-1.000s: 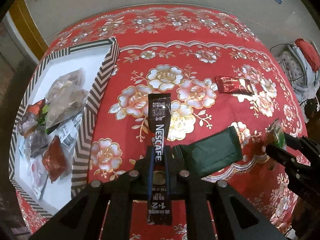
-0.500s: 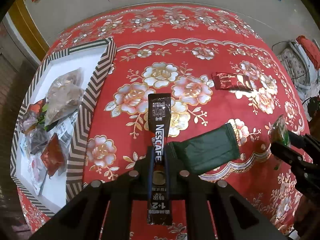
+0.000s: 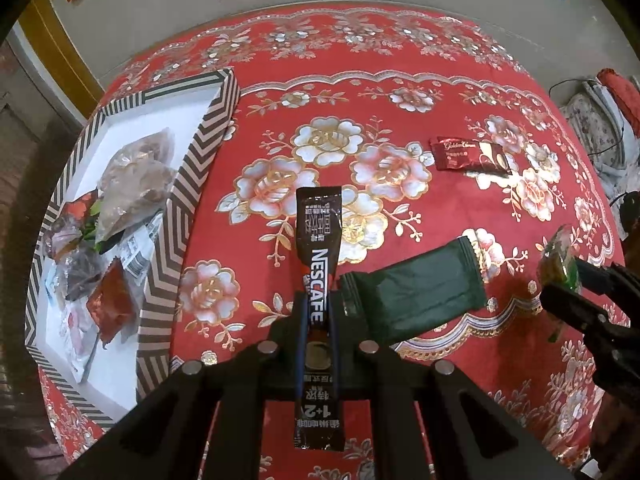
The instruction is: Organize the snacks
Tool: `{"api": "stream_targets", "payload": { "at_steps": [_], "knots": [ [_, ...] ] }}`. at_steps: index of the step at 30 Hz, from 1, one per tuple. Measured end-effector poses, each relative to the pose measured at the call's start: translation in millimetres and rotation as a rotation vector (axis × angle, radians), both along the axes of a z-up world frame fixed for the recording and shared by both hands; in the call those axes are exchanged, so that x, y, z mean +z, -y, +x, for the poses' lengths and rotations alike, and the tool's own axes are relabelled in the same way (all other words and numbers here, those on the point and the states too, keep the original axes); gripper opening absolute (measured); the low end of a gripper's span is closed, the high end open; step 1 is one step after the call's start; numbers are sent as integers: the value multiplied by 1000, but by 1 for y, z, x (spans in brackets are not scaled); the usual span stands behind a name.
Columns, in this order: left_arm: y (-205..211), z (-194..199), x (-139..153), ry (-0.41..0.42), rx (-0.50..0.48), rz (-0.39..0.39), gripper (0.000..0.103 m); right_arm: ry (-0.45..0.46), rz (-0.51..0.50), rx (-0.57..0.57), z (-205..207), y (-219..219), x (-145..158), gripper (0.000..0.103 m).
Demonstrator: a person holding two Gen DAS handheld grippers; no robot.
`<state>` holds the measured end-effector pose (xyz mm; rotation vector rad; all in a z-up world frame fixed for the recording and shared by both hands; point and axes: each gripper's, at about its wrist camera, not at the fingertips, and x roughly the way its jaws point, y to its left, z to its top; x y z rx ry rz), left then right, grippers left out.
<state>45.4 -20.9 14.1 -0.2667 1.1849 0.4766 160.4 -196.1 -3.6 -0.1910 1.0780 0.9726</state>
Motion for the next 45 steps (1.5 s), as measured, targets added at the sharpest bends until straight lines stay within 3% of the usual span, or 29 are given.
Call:
{"api": "stream_targets", "payload": {
  "at_steps": [9,17,23,30,39,45],
  "knots": [
    [-13,-25,36,167,-29,-12,11,10,-14,40,-9,-24,3,49],
    [-71,-68,55,266,60,6,11,50,-18,96,-29,-72,24,49],
    [-125,-98,41,266,117,26,11,67,3,156,-50,-137,46,49],
    [-172,-101,30,252,101,36,11,70,20,189,-59,-219,61,49],
    [-205,-87,18,247,67,41,11,16,6,190,-57,-316,56,49],
    [-214,-82,15,253,73,53,13,36,4,173,-50,-351,60,49]
  ]
}}
